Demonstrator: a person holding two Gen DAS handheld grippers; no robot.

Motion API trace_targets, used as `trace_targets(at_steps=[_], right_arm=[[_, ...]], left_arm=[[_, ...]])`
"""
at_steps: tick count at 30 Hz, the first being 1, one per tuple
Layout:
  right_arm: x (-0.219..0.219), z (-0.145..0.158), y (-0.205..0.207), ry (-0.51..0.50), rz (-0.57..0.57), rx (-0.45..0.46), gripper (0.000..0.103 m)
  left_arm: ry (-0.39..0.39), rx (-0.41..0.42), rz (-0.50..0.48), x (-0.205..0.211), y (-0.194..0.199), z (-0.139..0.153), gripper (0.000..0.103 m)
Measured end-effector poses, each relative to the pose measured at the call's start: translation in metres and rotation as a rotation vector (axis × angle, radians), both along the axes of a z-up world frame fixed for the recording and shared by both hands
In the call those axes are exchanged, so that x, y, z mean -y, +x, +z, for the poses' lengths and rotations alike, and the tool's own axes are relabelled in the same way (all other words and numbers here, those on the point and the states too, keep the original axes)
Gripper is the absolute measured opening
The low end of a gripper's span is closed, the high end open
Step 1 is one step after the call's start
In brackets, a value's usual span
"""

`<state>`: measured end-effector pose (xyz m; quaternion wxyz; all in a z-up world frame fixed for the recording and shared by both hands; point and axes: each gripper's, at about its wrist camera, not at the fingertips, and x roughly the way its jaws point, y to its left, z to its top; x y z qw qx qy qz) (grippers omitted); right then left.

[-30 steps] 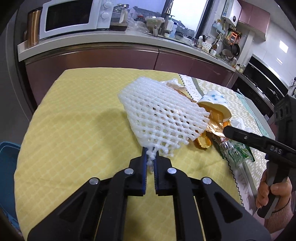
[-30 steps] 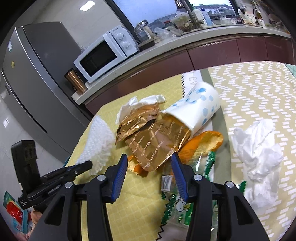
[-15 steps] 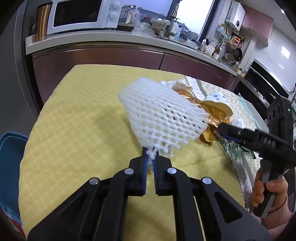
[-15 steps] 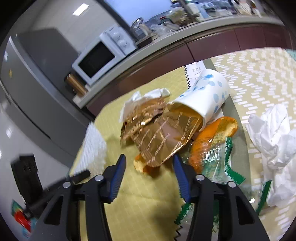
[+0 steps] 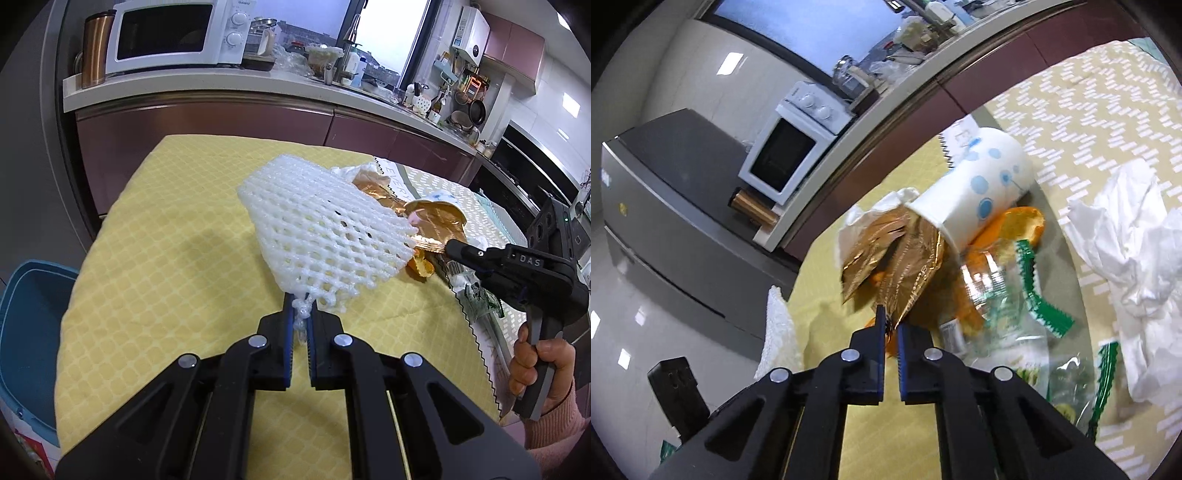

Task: Collect trash
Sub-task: 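Grasp a gold snack wrapper with the right tool while the left holds the net, then carry the foam net and gold wrapper to the teal bin and release both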

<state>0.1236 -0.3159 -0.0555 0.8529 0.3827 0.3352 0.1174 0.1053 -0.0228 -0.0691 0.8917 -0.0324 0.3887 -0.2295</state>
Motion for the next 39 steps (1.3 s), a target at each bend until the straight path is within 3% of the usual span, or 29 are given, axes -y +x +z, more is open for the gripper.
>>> trace_targets(at_steps=[8, 26, 39], right_arm=[[-0.017, 0.013, -0.01, 0.063, 0.092, 0.035, 0.003], [-0.093, 0.047, -0.002, -0.023, 0.33, 0.129, 0.002], [-0.161, 0.059, 0.019, -0.046, 0.501, 0.168, 0.002]], left_arm=[[0.011, 0.027, 0.026, -0.023, -0.012, 0.007, 0.006], [0.016, 0.062, 0.118, -0.09, -0.049, 0.016, 0.006], [0.019, 0.069, 0.273, -0.168, -0.069, 0.022, 0.006]])
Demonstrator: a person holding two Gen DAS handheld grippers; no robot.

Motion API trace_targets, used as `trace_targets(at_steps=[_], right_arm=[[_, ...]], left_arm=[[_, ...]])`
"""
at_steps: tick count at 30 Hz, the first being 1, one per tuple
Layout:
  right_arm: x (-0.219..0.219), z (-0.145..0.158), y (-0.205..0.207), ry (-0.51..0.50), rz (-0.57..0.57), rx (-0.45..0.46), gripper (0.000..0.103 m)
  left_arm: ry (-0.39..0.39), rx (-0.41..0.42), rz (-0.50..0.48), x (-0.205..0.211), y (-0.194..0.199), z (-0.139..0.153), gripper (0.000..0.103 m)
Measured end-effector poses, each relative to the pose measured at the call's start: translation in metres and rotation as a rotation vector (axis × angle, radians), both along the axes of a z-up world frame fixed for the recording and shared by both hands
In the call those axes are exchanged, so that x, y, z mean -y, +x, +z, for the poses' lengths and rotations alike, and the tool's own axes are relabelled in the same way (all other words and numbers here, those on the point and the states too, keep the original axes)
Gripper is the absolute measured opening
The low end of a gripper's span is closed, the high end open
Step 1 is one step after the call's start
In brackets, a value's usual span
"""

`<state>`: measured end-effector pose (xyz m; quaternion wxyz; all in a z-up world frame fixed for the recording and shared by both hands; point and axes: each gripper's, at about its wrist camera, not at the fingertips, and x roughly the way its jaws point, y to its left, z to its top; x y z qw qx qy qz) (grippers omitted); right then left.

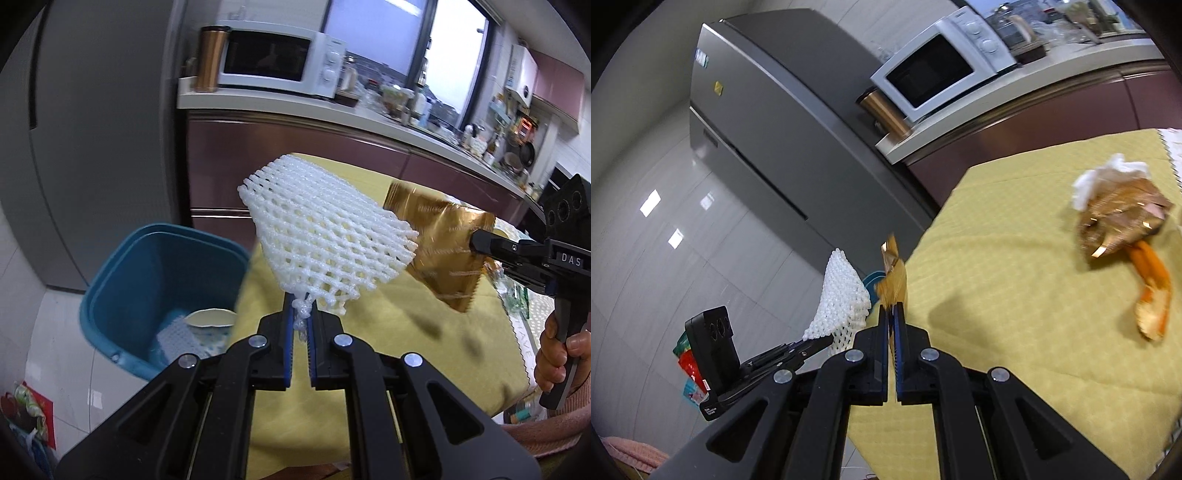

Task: Collect trash
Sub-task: 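Carry the foam net and gold wrapper to the teal bin and release both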

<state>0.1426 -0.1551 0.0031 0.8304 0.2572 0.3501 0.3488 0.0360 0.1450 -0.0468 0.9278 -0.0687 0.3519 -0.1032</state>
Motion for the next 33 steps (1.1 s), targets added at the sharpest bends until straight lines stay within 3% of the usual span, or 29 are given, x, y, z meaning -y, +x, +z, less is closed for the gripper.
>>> trace_targets(at_steps=[16, 33], right_arm=[[-0.056, 0.011, 0.024, 0.006, 0.11, 0.014, 0.002], [-0.117, 0.023, 0.063, 0.049, 0.194, 0.021, 0.002]], left_arm=[[0.004, -0.02, 0.171, -0.083, -0.004, -0.005, 0.006], [0.042, -0.117, 0.24, -0.108, 0.014, -0.041, 0.006]])
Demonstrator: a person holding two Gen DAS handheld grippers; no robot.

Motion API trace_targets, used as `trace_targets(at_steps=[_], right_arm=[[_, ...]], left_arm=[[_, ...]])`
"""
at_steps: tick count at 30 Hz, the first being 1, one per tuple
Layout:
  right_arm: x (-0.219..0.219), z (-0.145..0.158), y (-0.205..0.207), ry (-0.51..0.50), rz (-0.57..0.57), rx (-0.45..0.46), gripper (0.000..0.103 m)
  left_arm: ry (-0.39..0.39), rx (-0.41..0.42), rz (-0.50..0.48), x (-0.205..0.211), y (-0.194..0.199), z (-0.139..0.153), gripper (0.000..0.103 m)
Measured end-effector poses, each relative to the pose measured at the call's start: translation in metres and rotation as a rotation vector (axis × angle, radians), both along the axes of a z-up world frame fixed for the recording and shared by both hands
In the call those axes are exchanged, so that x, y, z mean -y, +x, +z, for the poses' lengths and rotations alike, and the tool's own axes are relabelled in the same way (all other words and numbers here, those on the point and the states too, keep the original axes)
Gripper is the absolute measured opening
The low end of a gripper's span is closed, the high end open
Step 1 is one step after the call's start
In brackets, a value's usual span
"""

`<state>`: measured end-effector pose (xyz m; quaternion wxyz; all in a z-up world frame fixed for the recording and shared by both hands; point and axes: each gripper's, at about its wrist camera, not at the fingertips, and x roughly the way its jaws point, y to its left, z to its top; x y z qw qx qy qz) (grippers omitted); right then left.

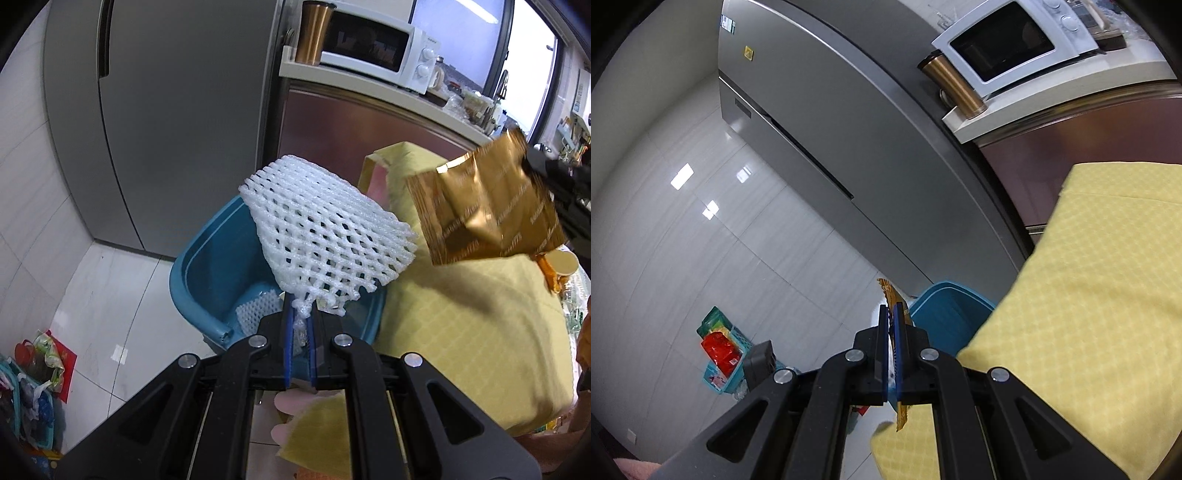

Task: Collect trash
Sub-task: 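Carry the foam net and gold wrapper to the teal bin and release both, then return to the table and grasp the crumpled white tissue with the left tool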

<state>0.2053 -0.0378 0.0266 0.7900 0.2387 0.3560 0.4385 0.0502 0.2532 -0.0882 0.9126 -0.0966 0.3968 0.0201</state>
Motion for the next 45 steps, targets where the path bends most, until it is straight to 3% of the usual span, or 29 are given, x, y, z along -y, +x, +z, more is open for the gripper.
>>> trace_targets(at_steps=[15, 26, 30, 39, 45], right_arm=[[-0.057, -0.031, 0.031, -0.076, 0.051, -0.082, 0.002], [-0.094, -0.065, 0.039, -0.176, 0.091, -0.157, 0.005], [-0.093, -0.071, 0.038, -0.197, 0.075, -0.166, 0.013], [-0.073, -0.067, 0.032, -0.2, 0.051, -0.151, 0.019], [-0.047, -0.046, 0.013, -0.218, 0.043, -0.071, 0.032]], left_arm=[[-0.016, -0.088, 0.021, -0.008, 0.028, -0.032, 0.008], [-0.029, -0.105, 0.025, -0.008, 0.041, -0.048, 0.012], [-0.039, -0.103, 0.035, -0.011, 0.044, -0.05, 0.024], [-0.058, -0.09, 0.037, -0.008, 0.043, -0.051, 0.024], [-0.028, -0.007, -0.021, 0.013, 0.03, -0.026, 0.037]])
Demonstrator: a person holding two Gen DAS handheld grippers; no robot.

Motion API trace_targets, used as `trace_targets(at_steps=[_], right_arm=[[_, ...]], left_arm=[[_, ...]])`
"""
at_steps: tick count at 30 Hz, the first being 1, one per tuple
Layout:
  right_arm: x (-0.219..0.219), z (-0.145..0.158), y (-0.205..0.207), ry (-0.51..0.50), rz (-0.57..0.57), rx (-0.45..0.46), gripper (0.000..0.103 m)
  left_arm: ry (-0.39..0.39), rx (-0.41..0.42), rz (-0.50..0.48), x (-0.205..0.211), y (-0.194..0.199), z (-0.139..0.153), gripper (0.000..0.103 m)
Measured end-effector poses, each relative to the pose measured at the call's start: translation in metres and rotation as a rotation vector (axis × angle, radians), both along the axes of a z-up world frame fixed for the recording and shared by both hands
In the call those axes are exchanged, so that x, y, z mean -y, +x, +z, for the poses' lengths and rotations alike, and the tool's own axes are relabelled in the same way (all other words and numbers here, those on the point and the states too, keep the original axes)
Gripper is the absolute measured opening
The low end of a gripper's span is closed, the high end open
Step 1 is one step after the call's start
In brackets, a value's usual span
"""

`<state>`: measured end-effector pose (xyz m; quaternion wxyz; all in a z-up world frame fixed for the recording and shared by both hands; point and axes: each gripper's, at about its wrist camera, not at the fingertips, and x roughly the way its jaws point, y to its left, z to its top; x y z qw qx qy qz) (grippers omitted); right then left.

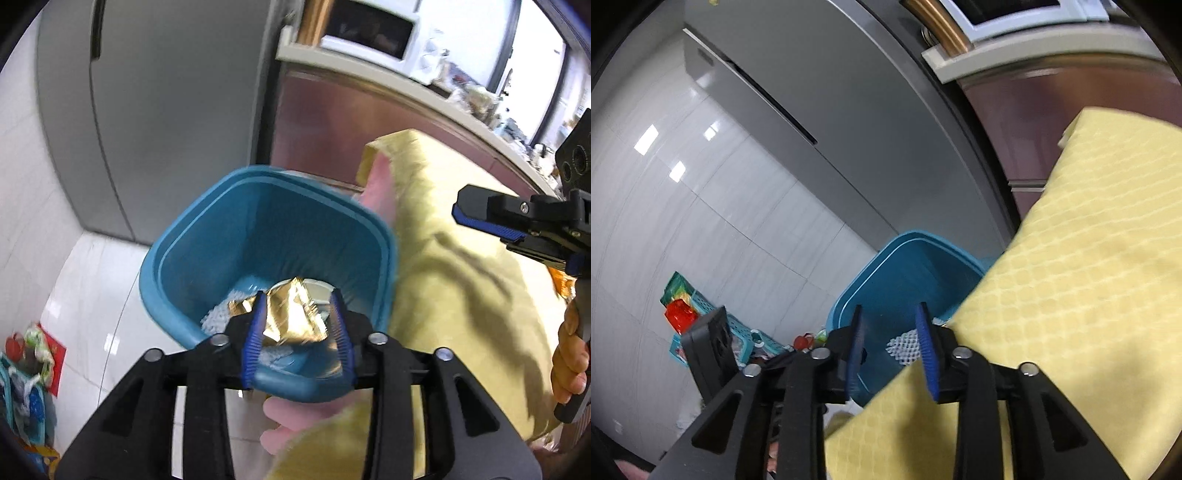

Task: Collect trash
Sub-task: 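Return to the table and grasp the crumpled white tissue with the left tool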

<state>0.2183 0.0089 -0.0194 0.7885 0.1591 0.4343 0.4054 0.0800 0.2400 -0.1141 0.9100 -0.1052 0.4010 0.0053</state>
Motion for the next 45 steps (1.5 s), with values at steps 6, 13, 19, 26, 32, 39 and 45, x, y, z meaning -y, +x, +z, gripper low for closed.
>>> trace_targets(at_steps=[6, 13, 19, 26, 32, 39, 45], right_arm=[[0.051, 0.02, -0.02, -0.008, -0.058, 0.084, 0.037], [0.125, 0.031, -0.043, -0.031, -0.202, 0.135, 0.038], [0.193, 0.028, -0.061, -0.038, -0.365, 0.139, 0.038], [0.267, 0.025, -0.081, -0.04, -0.554, 0.14, 0.039], [0.301, 0.016, -0.084, -0.033, -0.626, 0.129, 0.04], [0.315, -0.001, -0.074, 0.014, -0.657, 0.079, 0.04], [0.328, -0.005, -0.07, 0.033, -0.7, 0.066, 0.04]], left_arm=[[0.001, 0.097, -0.122, 0.04, -0.01, 0.031, 0.043], [0.003, 0.143, -0.292, 0.107, -0.004, 0.051, 0.044], [0.0, 0.153, -0.41, 0.163, 0.011, 0.057, 0.044], [0.021, 0.151, -0.512, 0.225, 0.033, 0.062, 0.044], [0.038, 0.155, -0.574, 0.271, 0.066, 0.069, 0.044], [0.069, 0.148, -0.618, 0.32, 0.108, 0.076, 0.044], [0.083, 0.12, -0.652, 0.352, 0.139, 0.074, 0.044]])
